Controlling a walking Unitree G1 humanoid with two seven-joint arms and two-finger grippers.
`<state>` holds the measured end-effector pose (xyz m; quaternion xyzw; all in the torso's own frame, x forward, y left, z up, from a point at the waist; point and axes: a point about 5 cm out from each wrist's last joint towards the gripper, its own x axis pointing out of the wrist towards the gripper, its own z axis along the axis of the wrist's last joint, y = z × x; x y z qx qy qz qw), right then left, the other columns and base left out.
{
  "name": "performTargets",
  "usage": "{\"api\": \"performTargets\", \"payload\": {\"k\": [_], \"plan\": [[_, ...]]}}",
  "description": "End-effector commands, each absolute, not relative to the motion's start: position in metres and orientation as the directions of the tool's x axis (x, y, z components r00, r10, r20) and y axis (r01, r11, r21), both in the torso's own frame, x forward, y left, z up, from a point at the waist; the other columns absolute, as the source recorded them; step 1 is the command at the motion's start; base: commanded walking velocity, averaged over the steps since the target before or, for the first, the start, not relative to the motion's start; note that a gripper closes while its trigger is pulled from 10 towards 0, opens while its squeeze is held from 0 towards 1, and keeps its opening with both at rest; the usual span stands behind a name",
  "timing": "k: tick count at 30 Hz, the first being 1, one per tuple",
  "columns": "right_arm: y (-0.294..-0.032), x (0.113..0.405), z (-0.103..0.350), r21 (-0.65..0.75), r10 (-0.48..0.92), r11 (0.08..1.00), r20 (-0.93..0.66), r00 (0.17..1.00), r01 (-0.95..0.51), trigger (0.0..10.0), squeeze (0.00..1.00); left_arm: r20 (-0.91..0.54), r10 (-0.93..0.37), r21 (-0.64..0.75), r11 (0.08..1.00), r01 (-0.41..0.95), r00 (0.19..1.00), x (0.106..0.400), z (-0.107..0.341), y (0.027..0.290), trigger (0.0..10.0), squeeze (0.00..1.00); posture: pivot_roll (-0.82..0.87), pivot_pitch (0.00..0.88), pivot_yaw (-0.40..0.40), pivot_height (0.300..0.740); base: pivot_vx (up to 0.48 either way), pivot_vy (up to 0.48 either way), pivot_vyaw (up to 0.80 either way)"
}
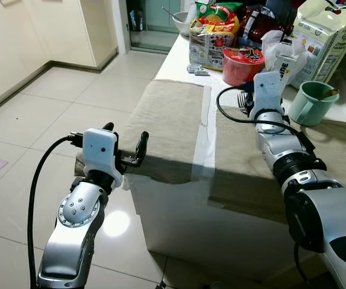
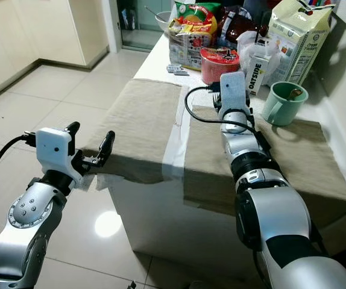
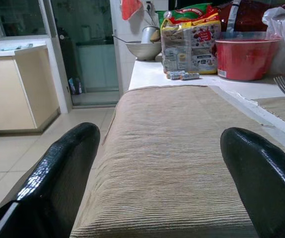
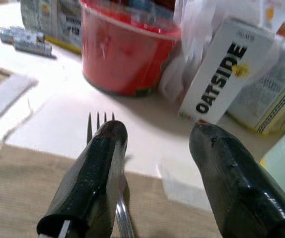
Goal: Setting the table
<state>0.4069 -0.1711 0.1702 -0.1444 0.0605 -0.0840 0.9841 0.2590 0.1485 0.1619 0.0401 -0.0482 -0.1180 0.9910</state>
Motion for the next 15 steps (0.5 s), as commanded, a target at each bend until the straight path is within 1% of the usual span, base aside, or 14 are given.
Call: {"api": "performTargets", "payload": {"k": [1,6,9,15], "plan": [[-0.175,0.409,0.175,-0.297,-0.192,0.942,-0.108,0.975,0.153,10.0,0.0,0.091,-0.256,0.09,0.964,0.248,0.962,0.257,0.165,0.145,10.0,0.0,-0.03,0.007,0.038,0.74,0.0,0.0,0.0],[-0.175,0.406,0.163,-0.282,-0.191,0.95,-0.176,0.966,0.136,10.0,0.0,0.084,-0.259,0.088,0.964,0.252,0.962,0.252,0.165,0.145,10.0,0.0,-0.02,0.031,0.043,0.74,0.0,0.0,0.0],[-0.171,0.402,0.15,-0.245,-0.178,0.962,-0.241,0.954,0.118,10.0,0.0,0.077,-0.26,0.093,0.963,0.253,0.962,0.249,0.167,0.147,10.0,0.0,0.0,0.05,0.048,0.74,0.0,0.0,0.0],[-0.166,0.396,0.132,-0.188,-0.155,0.977,-0.317,0.936,0.098,10.0,0.0,0.061,-0.261,0.105,0.962,0.254,0.963,0.24,0.169,0.15,10.0,0.0,0.03,0.095,0.066,0.74,0.0,0.0,0.0]]}}
